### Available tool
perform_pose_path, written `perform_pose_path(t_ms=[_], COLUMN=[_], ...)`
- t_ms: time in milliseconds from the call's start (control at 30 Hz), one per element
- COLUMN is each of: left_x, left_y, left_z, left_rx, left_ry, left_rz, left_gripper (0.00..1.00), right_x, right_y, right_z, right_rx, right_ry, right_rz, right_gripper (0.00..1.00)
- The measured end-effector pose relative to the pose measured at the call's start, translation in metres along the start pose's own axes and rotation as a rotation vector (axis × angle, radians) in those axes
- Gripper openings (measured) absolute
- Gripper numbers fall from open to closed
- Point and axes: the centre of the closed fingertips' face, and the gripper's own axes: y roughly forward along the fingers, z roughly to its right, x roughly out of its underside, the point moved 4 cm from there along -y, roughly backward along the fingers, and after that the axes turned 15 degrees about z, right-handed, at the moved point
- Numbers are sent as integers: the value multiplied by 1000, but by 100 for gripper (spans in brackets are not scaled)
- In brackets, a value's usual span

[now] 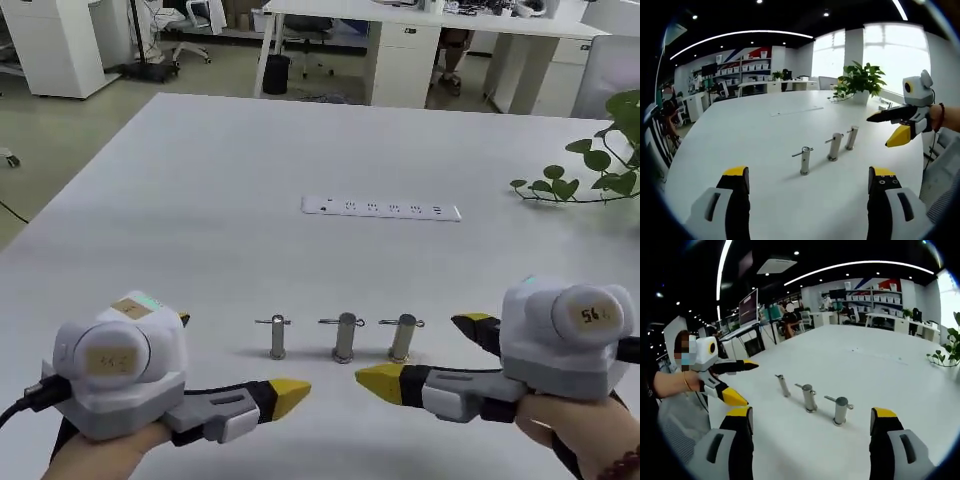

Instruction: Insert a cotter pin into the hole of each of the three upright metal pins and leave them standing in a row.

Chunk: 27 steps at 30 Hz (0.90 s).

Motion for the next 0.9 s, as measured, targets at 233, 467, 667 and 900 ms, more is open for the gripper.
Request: perform_pose_path(t_ms=[233,467,667,900], left_x=[-1,-1,-3,-4], left_y=[-1,-2,-2,-3], left_z=[0,0,-2,0], left_rx=[-12,-20,-27,-22], left_ry=[-2,14,16,22], left_rz=[8,5,11,12], left_gripper=[99,99,98,97], right_x=[1,-2,-5,-6], right_y=[-3,-5,-7,-7], right_z=[-1,1,1,-3], right_rx=[19,46,52,56], right_ry=[3,6,9,16], right_rz=[16,35,45,52], right_gripper=[98,98,97,94])
